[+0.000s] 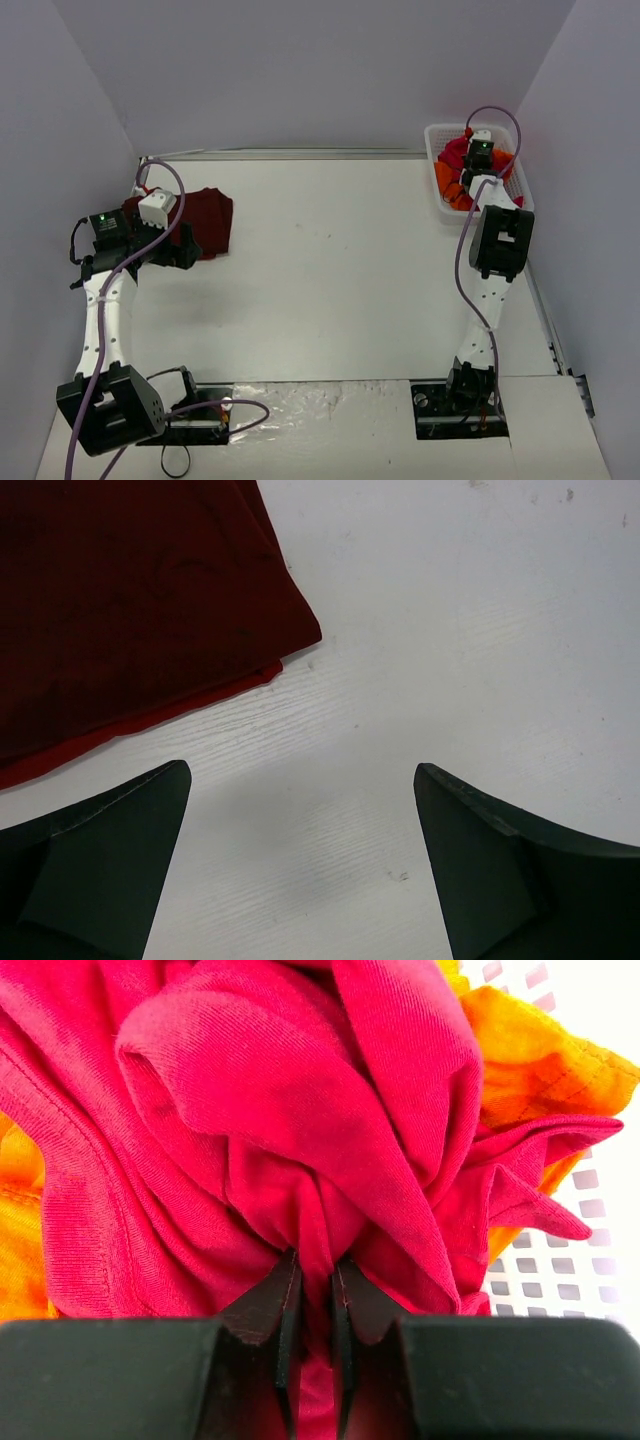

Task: Fold and stack the t-shirts
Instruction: Grab crumpled tshirt from bin with the right arm

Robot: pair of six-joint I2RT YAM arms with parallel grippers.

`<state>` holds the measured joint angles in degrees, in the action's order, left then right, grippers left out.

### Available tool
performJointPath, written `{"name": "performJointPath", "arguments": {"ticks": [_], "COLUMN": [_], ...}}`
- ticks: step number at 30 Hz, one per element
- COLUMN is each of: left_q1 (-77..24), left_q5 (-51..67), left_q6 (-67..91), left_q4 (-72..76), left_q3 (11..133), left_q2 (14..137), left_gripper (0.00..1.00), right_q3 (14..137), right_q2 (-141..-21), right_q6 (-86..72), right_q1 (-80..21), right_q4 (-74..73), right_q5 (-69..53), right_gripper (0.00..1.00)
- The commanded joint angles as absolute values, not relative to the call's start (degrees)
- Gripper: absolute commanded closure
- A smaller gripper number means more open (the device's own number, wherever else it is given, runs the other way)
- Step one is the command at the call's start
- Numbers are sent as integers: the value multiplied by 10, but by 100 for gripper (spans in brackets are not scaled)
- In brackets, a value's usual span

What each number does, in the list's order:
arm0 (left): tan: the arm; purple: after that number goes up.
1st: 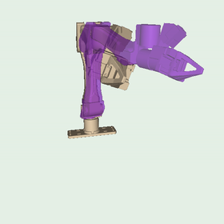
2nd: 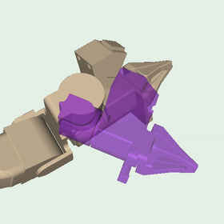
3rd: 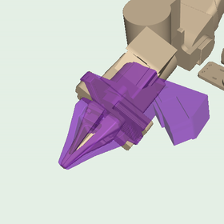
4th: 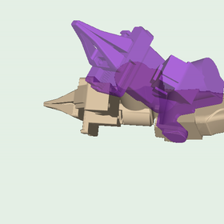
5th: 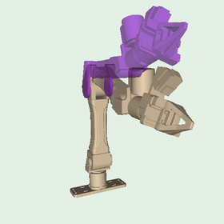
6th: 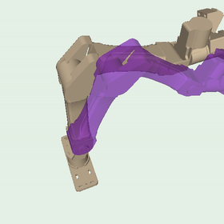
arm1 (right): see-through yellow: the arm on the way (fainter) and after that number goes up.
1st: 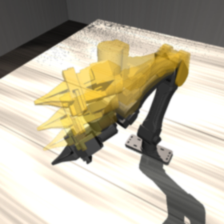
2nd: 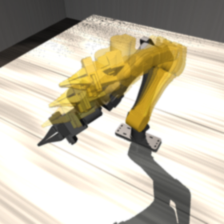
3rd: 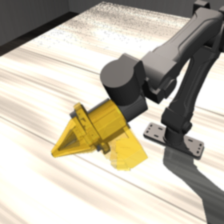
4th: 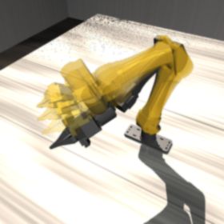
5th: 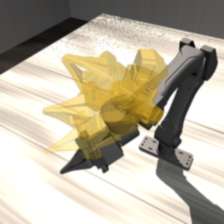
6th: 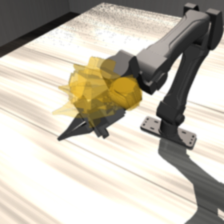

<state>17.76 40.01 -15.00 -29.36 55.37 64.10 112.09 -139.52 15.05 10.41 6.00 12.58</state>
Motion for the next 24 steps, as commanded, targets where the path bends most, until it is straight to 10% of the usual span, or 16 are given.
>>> {"name": "performJointPath", "arguments": {"ticks": [1,24], "left_q1": [184,185], "left_q5": [403,439], "left_q6": [-165,-159], "left_q4": [-294,-293], "left_q3": [563,557], "left_q2": [631,608], "left_gripper": [6,6], "right_q3": [1134,870], "right_q2": [-1388,-1077], "right_q6": [144,128], "right_q1": [105,76], "right_q4": [53,139], "right_q5": [117,96], "right_gripper": [100,100]}}
